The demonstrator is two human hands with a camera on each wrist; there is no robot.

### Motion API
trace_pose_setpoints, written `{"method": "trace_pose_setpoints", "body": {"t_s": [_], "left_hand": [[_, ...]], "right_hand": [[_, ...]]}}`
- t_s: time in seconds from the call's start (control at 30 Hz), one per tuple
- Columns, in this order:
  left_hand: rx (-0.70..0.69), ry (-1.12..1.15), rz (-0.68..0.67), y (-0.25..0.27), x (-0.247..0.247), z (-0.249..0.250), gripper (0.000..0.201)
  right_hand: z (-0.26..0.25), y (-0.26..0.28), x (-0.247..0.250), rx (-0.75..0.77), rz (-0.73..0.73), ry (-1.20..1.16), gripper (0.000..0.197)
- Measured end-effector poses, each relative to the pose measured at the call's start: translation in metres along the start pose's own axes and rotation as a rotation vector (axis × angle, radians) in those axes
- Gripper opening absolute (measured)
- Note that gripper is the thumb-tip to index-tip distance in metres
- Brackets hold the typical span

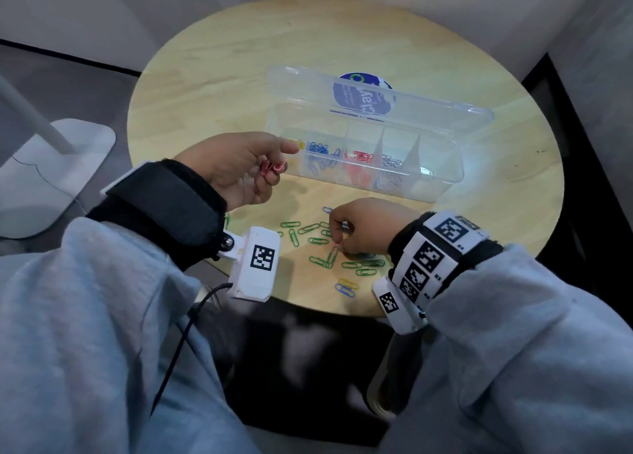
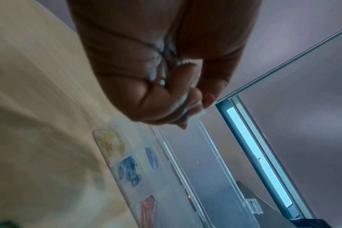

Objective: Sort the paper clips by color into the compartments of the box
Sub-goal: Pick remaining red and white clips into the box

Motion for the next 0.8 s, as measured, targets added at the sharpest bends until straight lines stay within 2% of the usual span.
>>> {"method": "trace_pose_setpoints", "body": {"t_s": [0.1, 0.27, 0.43, 0.6, 0.8], "left_hand": [[0.033, 0.007, -0.044, 0.000, -0.006, -0.004, 0.031], [0.066, 0.081, -0.048, -0.002, -0.011, -0.009, 0.031], [0.032, 0.253, -0.033, -0.006, -0.011, -0.005, 0.040], [-0.006, 0.220, 0.010, -0.012, -0.013, -0.010, 0.055], [-0.028, 0.227, -0.021, -0.014, -0.020, -0.010, 0.052]], "right_hand": [[0.003, -0.001, -0.003, -0.013, -0.028, -0.017, 0.012], [0.012, 0.002, -0.006, -0.024, -0.087, -0.141, 0.017], [0.029, 0.002, 0.008, -0.101, -0.093, -0.538, 0.023], [0.040, 0.000, 0.011, -0.156, -0.096, -1.023, 0.029], [0.042, 0.003, 0.005, -0.183, -0.155, -1.276, 0.025]]}}
Point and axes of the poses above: each hand's wrist, its own y-axis away from the middle knuckle, its own x-axis out of the back of the hand, z = x × y, the point moved 9 cm from there along -y, towards the middle knuckle, and after that the axes turned 6 degrees about -x, right-handed, at the moved point
